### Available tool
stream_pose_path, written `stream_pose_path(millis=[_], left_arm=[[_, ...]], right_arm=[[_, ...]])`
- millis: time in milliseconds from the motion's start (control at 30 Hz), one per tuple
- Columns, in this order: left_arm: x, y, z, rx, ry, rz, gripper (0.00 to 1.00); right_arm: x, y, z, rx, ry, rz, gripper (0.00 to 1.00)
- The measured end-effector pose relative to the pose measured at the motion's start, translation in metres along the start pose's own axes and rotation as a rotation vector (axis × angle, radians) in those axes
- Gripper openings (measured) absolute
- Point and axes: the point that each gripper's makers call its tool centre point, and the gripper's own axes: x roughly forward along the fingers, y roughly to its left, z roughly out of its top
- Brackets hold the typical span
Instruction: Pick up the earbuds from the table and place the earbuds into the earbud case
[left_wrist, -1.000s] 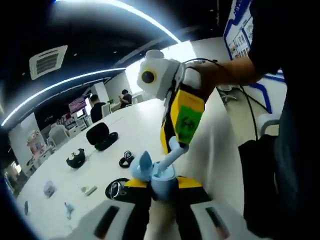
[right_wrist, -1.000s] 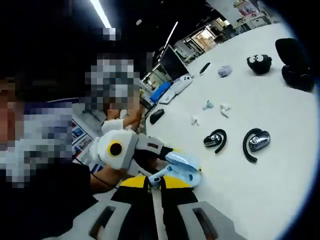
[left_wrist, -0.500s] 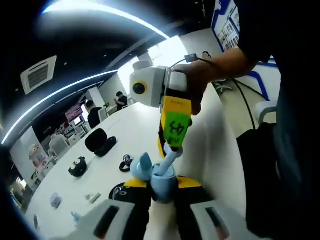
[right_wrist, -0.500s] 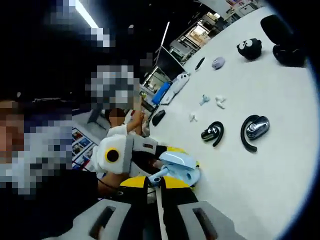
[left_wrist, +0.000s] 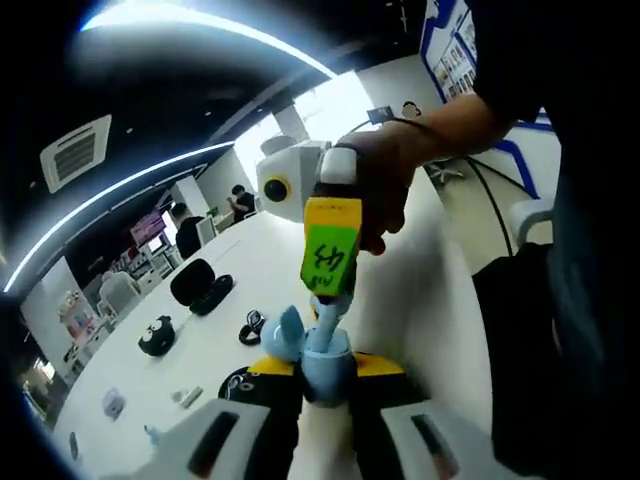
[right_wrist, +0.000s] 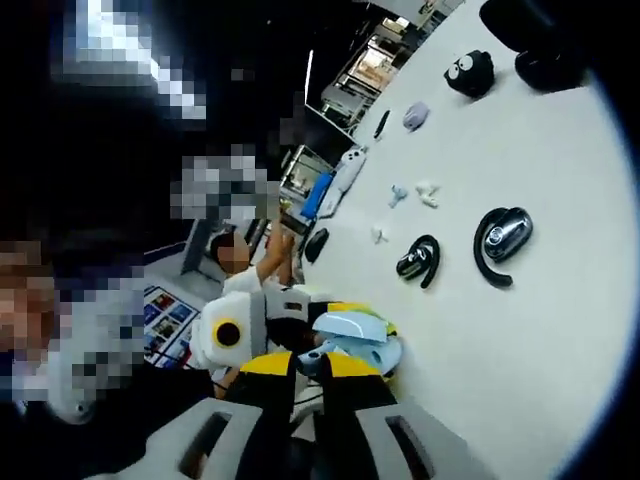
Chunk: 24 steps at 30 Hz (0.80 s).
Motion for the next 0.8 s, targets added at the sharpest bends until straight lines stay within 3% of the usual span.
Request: stream_pose_path(millis=[200,300,433,533,800], left_arm=[[-0.001,0.001,-0.001,-0.051,-0.021,0.011,0.19],[-0.002,0.001,-0.002,-0.088,-0.031,0.021,0.19],[-0.003,0.003,-0.003,-0.147,-0.040,0.038,0.19],[-0.003,0.003,-0.005,-0.201,-0.048,0.054,0.19],[-0.004,0.004,-0.007,-0.282,-0.066,0.067,0.19]], right_arm=[[0.002,-0.001,0.004,0.032,-0.040,-0.035,0.10],[0.004,-0.002,0.009,0.092,-0.081,-0.057,0.10],[0.008,-0.003,0.011,0.092,-0.092,-0.094,0.10],[0.011,-0.004,0.014,0.070,-0.093,-0.134,0.10],[0.017,-0.004,0.018,-0.114,-0.075,-0.255,0.11]])
